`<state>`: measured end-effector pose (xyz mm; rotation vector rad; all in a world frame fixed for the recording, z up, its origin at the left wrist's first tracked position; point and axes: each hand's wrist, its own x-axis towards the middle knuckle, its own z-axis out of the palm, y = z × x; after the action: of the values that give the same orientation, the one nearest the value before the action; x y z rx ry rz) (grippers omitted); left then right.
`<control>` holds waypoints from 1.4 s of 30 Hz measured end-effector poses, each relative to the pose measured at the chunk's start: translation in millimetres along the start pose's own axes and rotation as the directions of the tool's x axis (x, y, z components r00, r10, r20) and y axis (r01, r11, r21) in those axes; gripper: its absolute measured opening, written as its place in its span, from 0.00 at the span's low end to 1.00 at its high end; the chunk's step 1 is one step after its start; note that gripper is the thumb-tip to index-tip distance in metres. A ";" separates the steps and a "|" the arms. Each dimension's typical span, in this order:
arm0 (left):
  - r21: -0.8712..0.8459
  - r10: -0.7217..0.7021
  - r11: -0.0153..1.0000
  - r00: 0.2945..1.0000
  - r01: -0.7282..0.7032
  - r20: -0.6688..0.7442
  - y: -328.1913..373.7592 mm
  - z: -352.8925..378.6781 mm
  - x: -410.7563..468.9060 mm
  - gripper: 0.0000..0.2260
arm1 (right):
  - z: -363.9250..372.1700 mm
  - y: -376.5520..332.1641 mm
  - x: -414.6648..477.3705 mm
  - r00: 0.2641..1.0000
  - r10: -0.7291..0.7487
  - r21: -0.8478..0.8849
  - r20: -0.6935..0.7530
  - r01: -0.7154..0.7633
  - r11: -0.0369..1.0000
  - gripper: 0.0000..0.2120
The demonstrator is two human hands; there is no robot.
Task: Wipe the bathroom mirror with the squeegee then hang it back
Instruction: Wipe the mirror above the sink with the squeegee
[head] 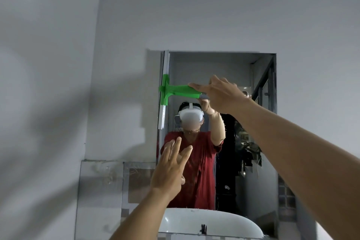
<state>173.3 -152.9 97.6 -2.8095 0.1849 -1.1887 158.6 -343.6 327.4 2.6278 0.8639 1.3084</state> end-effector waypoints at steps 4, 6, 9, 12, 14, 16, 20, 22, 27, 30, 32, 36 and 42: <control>0.004 0.013 1.000 1.000 -0.013 -0.014 -2.4 3.0 -0.5 0.46 | 4.5 0.9 -0.3 1.000 -0.015 -0.037 0.000 0.015 0.999 0.37; -0.007 0.011 1.000 1.000 -0.011 -0.025 -2.4 3.4 0.3 0.47 | 5.2 2.6 -3.1 1.000 -0.017 -0.051 -0.004 0.016 0.999 0.36; -0.020 0.000 1.000 1.000 -0.001 -0.022 -2.1 3.0 0.0 0.47 | 5.7 11.0 -10.9 1.000 -0.018 -0.076 -0.018 0.016 0.997 0.36; -0.020 -0.001 1.000 1.000 0.000 -0.029 -1.6 2.7 0.0 0.47 | 3.4 31.6 -22.5 1.000 -0.005 -0.118 -0.005 0.004 0.993 0.36; -0.022 0.001 1.000 0.999 -0.002 -0.032 -1.6 3.5 -0.1 0.47 | -1.4 47.1 -30.4 1.000 0.017 -0.136 0.011 -0.015 0.991 0.37; -0.030 0.002 1.000 1.000 -0.003 -0.031 -3.0 4.3 0.3 0.47 | -5.6 60.3 -39.9 0.999 0.043 -0.139 0.007 -0.042 0.989 0.38; -0.012 0.003 1.000 0.999 -0.004 -0.052 -2.4 6.4 0.4 0.48 | -7.6 79.8 -58.5 0.993 0.118 -0.057 -0.008 -0.119 0.991 0.37; -0.012 -0.005 1.000 0.998 0.004 -0.070 -0.1 3.6 0.1 0.48 | -2.5 87.6 -67.3 0.988 0.147 -0.023 -0.035 -0.148 0.989 0.35; 0.002 -0.022 1.000 0.998 0.022 -0.066 5.0 -2.9 0.9 0.50 | 9.8 108.2 -84.6 0.974 0.190 0.104 -0.126 -0.177 0.979 0.32; -0.006 -0.020 1.000 0.998 0.019 -0.059 4.1 -4.6 1.5 0.50 | 16.0 112.6 -87.2 0.970 0.203 0.125 -0.133 -0.187 0.974 0.33; 0.000 -0.023 1.000 0.998 0.023 -0.055 5.3 -5.6 1.6 0.50 | 21.3 112.9 -86.8 0.964 0.227 0.136 -0.137 -0.208 0.969 0.34; 0.026 -0.020 0.999 0.997 0.022 -0.079 2.5 -2.9 0.3 0.52 | 21.6 116.1 -100.5 0.937 0.344 0.181 -0.063 -0.328 0.927 0.38; -0.042 0.005 0.999 0.996 -0.009 -0.089 0.3 1.5 -0.8 0.50 | 31.5 75.9 -131.8 0.874 0.482 0.377 0.066 -0.469 0.799 0.41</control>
<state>173.8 -153.0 96.0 -2.7909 0.2283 -1.3242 153.8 -470.2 237.5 3.3060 0.5084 1.4001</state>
